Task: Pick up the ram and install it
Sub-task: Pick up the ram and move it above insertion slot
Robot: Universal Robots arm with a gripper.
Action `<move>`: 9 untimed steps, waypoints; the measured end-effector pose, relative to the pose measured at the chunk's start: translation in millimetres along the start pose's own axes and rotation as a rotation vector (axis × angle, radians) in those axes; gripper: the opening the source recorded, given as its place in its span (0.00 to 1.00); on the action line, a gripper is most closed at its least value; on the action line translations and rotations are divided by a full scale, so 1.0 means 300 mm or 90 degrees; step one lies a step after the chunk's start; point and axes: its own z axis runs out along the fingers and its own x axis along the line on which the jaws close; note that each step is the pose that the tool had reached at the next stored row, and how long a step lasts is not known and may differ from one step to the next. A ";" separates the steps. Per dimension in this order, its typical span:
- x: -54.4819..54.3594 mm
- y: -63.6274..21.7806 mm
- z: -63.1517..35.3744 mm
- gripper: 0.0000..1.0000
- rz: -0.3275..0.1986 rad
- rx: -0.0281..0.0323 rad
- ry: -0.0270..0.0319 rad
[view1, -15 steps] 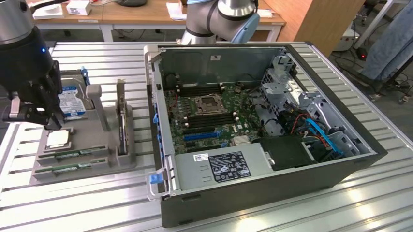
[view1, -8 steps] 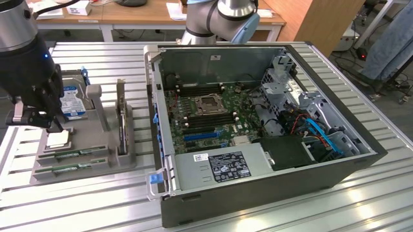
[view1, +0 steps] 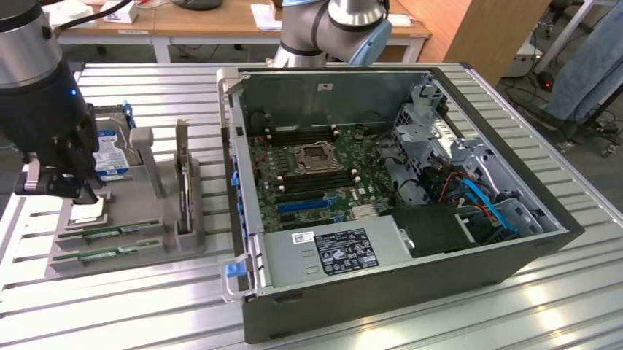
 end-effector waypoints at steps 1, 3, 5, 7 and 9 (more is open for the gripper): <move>0.000 0.000 0.004 0.29 0.000 0.0000 0.0000; 0.000 0.000 0.013 0.29 0.000 0.0000 0.0000; 0.000 0.000 0.021 0.29 0.000 0.0000 0.0000; 0.001 0.000 0.028 0.29 0.000 0.0000 0.0000; 0.001 0.000 0.035 0.29 0.000 0.0000 0.0000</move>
